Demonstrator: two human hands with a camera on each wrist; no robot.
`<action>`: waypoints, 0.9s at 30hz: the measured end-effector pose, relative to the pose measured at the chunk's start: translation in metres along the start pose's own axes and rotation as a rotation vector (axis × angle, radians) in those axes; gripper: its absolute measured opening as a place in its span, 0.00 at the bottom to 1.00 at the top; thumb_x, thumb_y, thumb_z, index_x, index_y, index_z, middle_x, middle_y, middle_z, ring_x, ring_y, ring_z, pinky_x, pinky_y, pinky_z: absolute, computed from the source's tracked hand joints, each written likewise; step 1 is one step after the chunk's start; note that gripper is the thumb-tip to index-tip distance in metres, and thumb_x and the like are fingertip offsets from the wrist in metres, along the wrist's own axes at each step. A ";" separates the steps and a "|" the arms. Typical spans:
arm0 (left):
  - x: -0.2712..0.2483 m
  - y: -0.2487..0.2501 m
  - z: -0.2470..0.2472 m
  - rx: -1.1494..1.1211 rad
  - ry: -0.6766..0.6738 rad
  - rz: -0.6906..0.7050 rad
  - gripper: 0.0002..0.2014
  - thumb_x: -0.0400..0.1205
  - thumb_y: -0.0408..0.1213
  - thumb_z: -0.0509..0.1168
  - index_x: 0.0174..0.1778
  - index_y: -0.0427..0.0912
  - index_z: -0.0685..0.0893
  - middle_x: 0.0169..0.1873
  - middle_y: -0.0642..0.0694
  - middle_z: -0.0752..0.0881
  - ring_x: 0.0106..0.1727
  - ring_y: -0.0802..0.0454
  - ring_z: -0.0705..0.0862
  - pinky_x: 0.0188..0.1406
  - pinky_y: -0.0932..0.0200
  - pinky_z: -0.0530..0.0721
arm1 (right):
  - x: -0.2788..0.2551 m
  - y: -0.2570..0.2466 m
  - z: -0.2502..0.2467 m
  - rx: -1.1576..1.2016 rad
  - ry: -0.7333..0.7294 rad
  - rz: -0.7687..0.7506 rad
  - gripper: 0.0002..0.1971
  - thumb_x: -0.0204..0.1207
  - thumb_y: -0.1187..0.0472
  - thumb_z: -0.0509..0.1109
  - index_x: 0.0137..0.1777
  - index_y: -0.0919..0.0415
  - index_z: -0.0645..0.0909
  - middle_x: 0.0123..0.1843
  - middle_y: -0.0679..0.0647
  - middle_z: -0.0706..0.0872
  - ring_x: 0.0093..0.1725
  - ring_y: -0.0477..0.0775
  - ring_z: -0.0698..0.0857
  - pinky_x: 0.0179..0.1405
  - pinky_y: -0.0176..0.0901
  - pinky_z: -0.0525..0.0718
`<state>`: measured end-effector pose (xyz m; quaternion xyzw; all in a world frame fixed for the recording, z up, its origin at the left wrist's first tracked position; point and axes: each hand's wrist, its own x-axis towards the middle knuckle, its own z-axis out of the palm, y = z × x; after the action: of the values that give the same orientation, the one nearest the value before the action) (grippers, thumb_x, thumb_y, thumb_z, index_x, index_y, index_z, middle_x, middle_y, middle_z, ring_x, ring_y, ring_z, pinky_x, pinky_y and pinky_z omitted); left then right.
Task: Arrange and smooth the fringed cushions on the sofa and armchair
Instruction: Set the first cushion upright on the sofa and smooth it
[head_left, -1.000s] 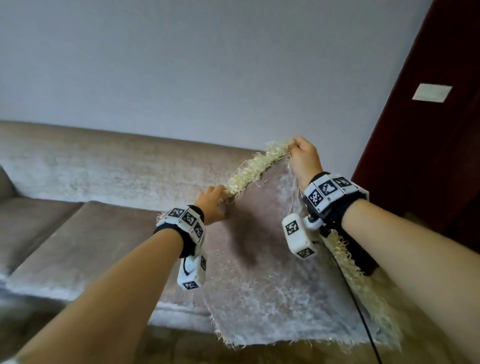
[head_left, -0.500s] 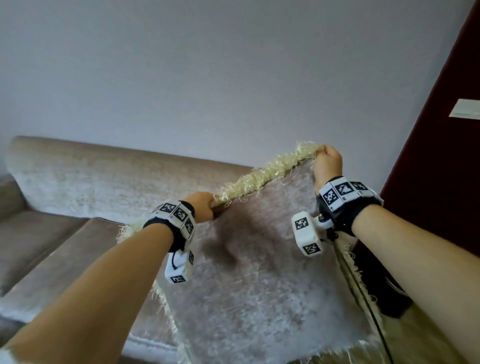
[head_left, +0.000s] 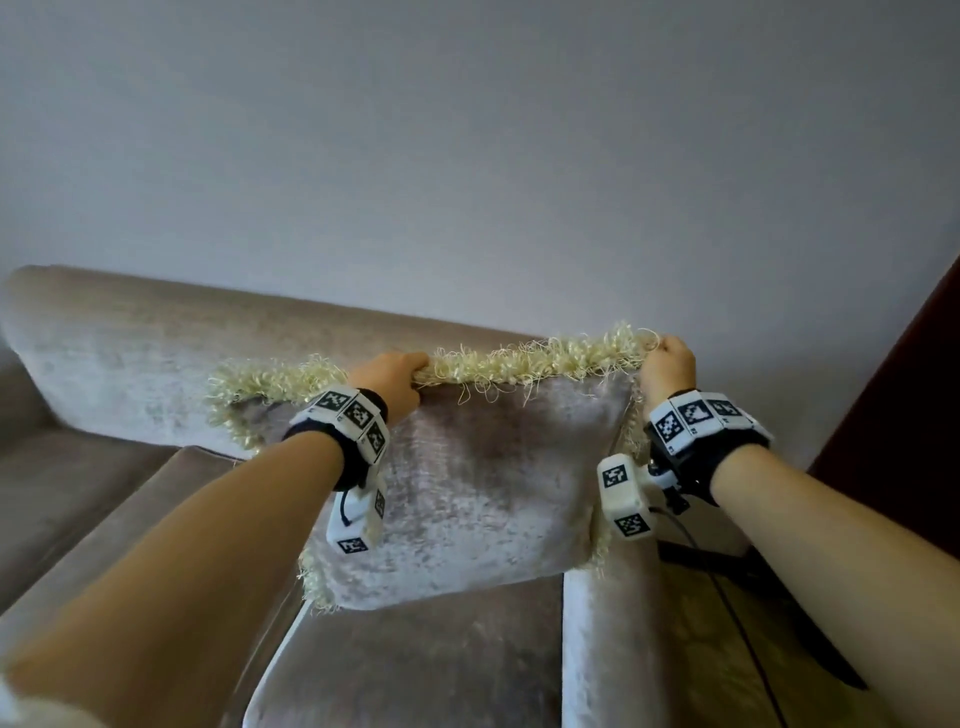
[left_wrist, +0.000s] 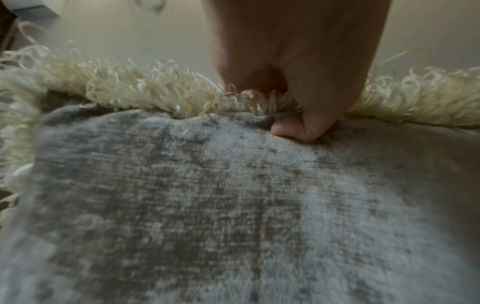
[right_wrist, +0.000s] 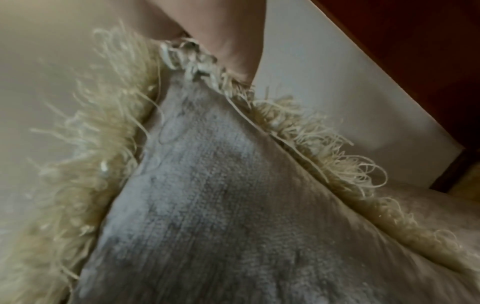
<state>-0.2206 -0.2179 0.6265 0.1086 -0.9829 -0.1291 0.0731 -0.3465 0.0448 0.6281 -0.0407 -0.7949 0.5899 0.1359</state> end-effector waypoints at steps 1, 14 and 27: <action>0.020 -0.009 0.008 0.002 -0.005 0.013 0.20 0.76 0.26 0.59 0.63 0.45 0.79 0.56 0.43 0.85 0.52 0.42 0.84 0.47 0.51 0.85 | 0.010 0.005 0.014 -0.008 0.010 0.012 0.12 0.81 0.69 0.49 0.43 0.57 0.73 0.38 0.55 0.75 0.37 0.55 0.72 0.34 0.41 0.70; 0.224 -0.062 0.116 0.051 -0.362 0.180 0.16 0.81 0.37 0.64 0.66 0.42 0.80 0.62 0.40 0.84 0.61 0.41 0.82 0.61 0.50 0.82 | 0.106 0.103 0.122 -0.334 -0.019 0.375 0.16 0.83 0.70 0.52 0.64 0.75 0.77 0.64 0.71 0.79 0.47 0.55 0.69 0.44 0.38 0.65; 0.349 -0.071 0.250 0.054 -0.470 0.155 0.18 0.81 0.37 0.59 0.67 0.50 0.79 0.61 0.43 0.85 0.59 0.40 0.83 0.59 0.44 0.83 | 0.214 0.199 0.197 -0.638 -0.167 0.591 0.17 0.85 0.65 0.52 0.67 0.69 0.76 0.69 0.63 0.79 0.68 0.60 0.79 0.57 0.42 0.80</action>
<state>-0.5871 -0.3068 0.4089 0.0017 -0.9815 -0.1186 -0.1506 -0.6228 -0.0296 0.4227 -0.2583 -0.8996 0.3299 -0.1228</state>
